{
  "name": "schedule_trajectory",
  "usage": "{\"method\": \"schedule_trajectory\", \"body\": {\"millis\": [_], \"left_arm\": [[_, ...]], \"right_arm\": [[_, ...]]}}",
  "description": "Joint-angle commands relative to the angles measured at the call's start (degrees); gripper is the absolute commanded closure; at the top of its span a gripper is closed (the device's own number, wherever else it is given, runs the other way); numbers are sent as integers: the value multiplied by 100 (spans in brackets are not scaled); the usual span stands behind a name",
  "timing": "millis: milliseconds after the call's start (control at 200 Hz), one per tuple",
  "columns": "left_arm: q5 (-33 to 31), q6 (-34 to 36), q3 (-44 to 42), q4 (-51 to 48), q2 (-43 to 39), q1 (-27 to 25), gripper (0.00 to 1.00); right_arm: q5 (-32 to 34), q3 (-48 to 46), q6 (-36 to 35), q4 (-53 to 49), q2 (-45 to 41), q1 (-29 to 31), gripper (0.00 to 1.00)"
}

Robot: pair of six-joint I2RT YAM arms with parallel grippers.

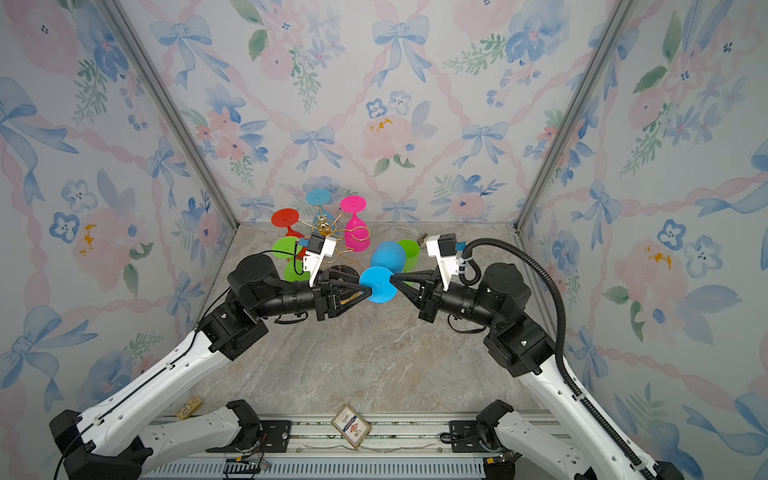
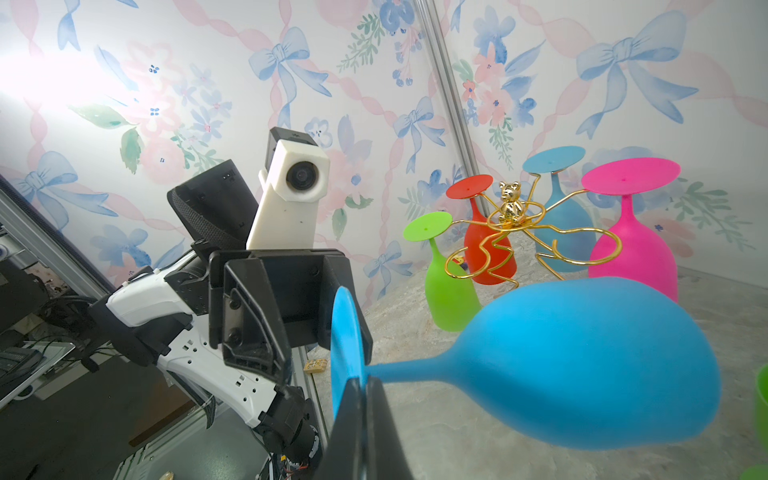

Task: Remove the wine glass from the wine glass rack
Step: 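Carry the blue glass toward the left gripper while left reaches to meet it, then grip the blue glass's foot with the left gripper beside the right gripper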

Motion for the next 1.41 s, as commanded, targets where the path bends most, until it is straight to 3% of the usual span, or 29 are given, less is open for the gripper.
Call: {"method": "schedule_trajectory", "body": {"millis": [0,985,1175,1400], "left_arm": [[157,-50,73,196,14,-32,59],[189,-28,88,223,104,-36,97],[220,6,124,238,174,-32,100],[181,157,103,240,220,-16,100]], "right_arm": [[-56,-78,-107,319,25,81,100],[287,-203,-326,153,-89,63,100],[313,-150,-335,-36,-103,49,92],[419,23,-331,-542,-224,-28,60]]}}
